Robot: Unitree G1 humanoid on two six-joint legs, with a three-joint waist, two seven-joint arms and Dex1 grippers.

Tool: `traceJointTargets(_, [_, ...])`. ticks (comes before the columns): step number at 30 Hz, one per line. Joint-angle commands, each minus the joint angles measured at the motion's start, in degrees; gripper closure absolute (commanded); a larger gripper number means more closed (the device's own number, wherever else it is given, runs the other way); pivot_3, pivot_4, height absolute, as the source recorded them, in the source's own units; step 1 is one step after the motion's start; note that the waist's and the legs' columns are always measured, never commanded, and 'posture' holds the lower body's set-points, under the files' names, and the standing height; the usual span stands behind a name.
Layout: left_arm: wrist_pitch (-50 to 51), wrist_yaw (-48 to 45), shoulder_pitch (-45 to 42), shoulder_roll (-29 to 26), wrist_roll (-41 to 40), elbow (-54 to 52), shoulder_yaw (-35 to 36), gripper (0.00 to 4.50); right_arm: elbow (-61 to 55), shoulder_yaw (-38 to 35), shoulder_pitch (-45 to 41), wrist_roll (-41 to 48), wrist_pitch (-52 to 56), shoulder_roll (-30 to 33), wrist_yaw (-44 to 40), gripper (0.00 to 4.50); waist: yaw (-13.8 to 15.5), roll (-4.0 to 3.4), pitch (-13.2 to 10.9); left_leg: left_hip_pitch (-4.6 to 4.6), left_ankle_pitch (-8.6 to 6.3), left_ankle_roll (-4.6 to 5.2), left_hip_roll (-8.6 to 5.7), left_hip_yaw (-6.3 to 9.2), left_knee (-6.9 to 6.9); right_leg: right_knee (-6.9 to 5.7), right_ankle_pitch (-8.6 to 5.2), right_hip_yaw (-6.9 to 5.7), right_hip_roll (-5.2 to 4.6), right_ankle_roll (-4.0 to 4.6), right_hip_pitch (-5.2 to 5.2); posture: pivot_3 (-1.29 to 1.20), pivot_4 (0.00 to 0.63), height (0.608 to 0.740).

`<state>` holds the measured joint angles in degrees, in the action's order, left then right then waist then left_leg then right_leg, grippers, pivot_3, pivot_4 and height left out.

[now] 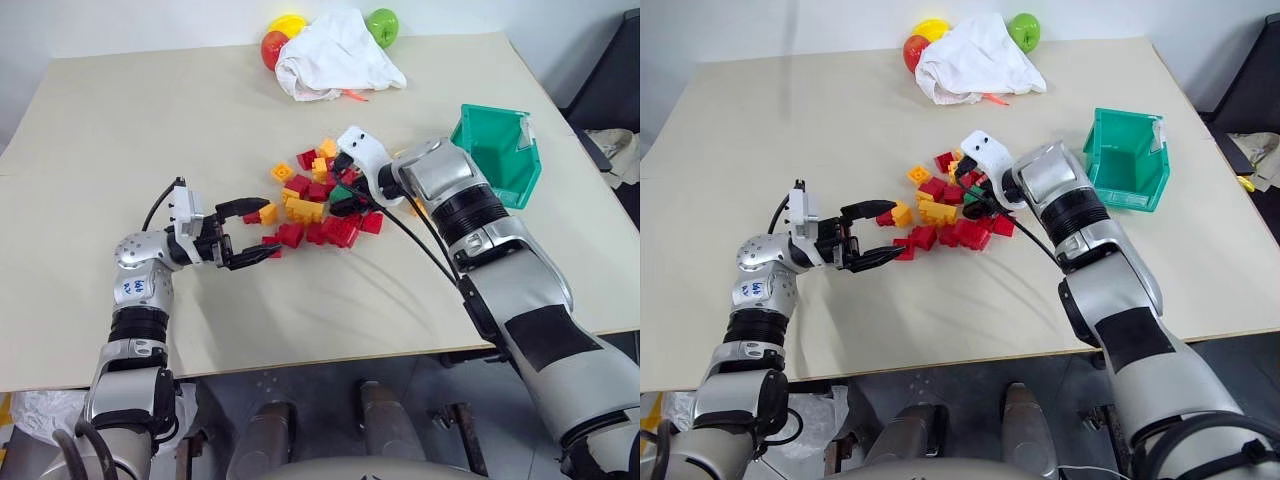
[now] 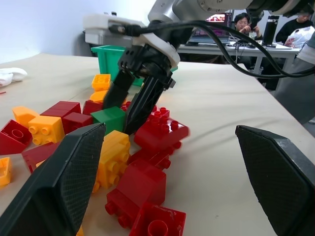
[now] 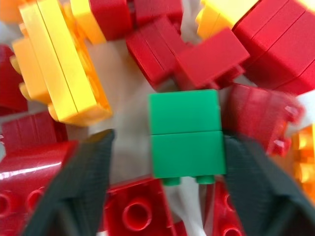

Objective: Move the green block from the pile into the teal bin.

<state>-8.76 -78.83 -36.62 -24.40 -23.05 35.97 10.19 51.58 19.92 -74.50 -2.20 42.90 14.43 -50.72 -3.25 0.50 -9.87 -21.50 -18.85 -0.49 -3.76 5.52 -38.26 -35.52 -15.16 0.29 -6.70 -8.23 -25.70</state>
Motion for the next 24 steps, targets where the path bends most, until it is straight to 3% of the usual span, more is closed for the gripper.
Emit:
traceJointTargets(1, [-0.5, -0.1, -0.4, 0.4, -1.0, -1.4, -0.2, 0.00, -6.4, -1.8, 0.0, 0.2, 1.4, 0.6, 0.3, 2.59, 0.0, -0.01, 0.0, 0.00, 0.00, 0.00, 0.00, 0.00, 0.00, -0.01, 0.00, 0.00, 0.00, 0.00, -0.01, 0.00, 0.150, 0.740])
traceJointTargets(3, [-0.5, -0.2, -0.7, 0.6, -0.8, -1.3, -0.5, 0.00, -9.7, -2.5, 0.8, 0.5, 2.3, 1.5, 0.6, 3.01, 0.0, -0.02, 0.0, 0.00, 0.00, 0.00, 0.00, -0.02, 0.01, -0.01, 0.00, 0.00, 0.00, 0.00, -0.03, 0.00, 0.150, 0.740])
traceJointTargets(9, [0.2, 1.0, -2.3, 2.3, 0.0, -2.5, -2.5, 0.00, -30.6, -7.8, 7.6, 3.0, 5.5, 6.7, 2.2, 3.00, 0.5, -0.01, 0.0, -0.02, -0.01, 0.00, -0.04, 0.01, -0.01, -0.03, 0.00, -0.02, -0.04, 0.00, -0.03, 0.00, 0.150, 0.740])
traceJointTargets(11, [1.1, 3.8, -3.0, 4.0, 1.2, -4.0, -4.2, 0.00, -39.6, -10.8, 12.1, 3.5, 5.1, 9.9, 3.5, 3.00, 0.8, -0.01, 0.0, -0.02, -0.01, 0.02, -0.12, -0.01, -0.01, -0.02, 0.00, -0.01, -0.07, 0.00, -0.02, 0.00, 0.150, 0.740])
traceJointTargets(14, [1.5, 7.6, -3.6, 7.4, 2.9, -7.2, -7.0, 0.00, -50.1, -9.7, 19.5, 1.7, -1.6, 19.7, -0.4, 3.00, 2.4, -0.01, 0.0, -0.06, -0.02, 0.04, -0.36, 0.08, -0.03, 0.01, 0.00, -0.04, -0.10, 0.00, 0.01, 0.00, 0.150, 0.740])
traceJointTargets(19, [1.2, 13.7, -4.8, 11.9, 6.2, -9.6, -11.1, 0.00, -57.7, -14.8, 29.2, 1.6, -3.0, 32.7, -1.5, 3.00, 3.2, 0.01, 0.0, -0.09, -0.07, 0.13, -0.38, -0.22, -0.02, 0.22, 0.04, 0.03, -0.10, -0.09, 0.02, 0.00, 0.150, 0.740])
traceJointTargets(24, [1.2, 20.9, -7.2, 16.1, 9.5, -9.7, -13.5, 0.00, -54.8, -19.7, 32.8, 1.3, -6.8, 41.7, -1.0, 3.00, 3.0, 0.00, 0.0, -0.03, -0.06, 0.17, -0.32, -0.54, -0.02, 0.34, 0.10, 0.18, -0.06, -0.20, 0.04, 0.00, 0.150, 0.740])
